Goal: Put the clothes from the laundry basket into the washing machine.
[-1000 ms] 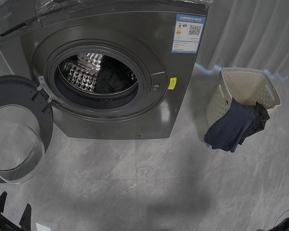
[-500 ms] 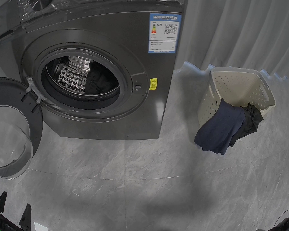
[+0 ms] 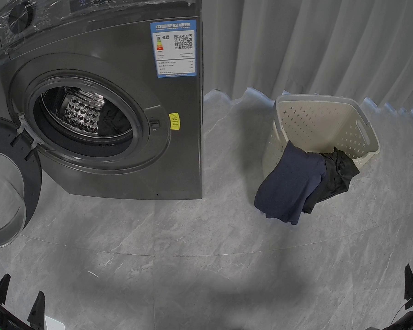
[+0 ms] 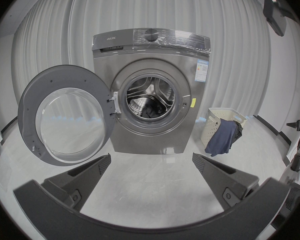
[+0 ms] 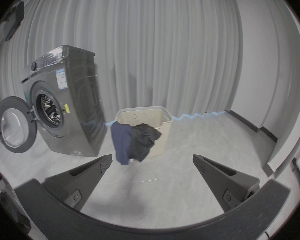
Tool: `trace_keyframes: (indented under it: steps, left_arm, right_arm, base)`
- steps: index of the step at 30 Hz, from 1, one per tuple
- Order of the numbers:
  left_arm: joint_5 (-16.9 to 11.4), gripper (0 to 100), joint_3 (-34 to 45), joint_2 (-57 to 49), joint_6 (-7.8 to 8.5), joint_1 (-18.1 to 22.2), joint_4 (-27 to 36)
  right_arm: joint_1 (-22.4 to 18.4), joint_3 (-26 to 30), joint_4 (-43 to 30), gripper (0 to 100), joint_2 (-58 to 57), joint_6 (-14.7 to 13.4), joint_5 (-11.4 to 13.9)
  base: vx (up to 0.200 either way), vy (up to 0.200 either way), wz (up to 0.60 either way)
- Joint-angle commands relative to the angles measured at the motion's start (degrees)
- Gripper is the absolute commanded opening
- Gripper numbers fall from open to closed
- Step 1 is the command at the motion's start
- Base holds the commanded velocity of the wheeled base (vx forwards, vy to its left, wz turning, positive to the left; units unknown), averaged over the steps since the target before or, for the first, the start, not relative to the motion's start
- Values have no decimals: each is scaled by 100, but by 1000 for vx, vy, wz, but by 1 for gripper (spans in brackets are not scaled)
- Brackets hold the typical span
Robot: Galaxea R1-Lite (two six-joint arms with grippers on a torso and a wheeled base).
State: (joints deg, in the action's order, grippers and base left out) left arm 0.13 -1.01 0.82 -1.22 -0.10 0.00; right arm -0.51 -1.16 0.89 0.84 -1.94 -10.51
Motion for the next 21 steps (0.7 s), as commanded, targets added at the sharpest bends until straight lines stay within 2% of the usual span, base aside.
trace_keyframes:
  steps: [1,2,3,5,9,17,21]
  left_arm:
    - [4,100,92,-55,-1,1,0]
    - [4,100,92,-55,-1,1,0]
    - [4,100,92,-55,-1,1,0]
    - [4,100,92,-55,-1,1,0]
    - [4,100,92,-55,8,1,0]
    - [13,100,92,-55,8,1,0]
    - [4,100,92,-55,8,1,0]
  right_arm:
    - [-2,19,8,100,-84,124,-215]
    - [-2,10,-10,100,-84,124,40]
    - [-2,2,-71,100,-84,97,567]
    - [25,107,-107,100,-67,194,1271]
    - [25,107,-98,100,-75,176,937]
    - [34,107,-89,100,-84,185,963]
    - [25,89,-124,100,-84,203,972]
  base:
    - [0,-200,0]
    - [0,-200,0]
    - [0,-200,0]
    - [0,-200,0]
    - [0,-200,0]
    - [0,-200,0]
    - [0,0,0]
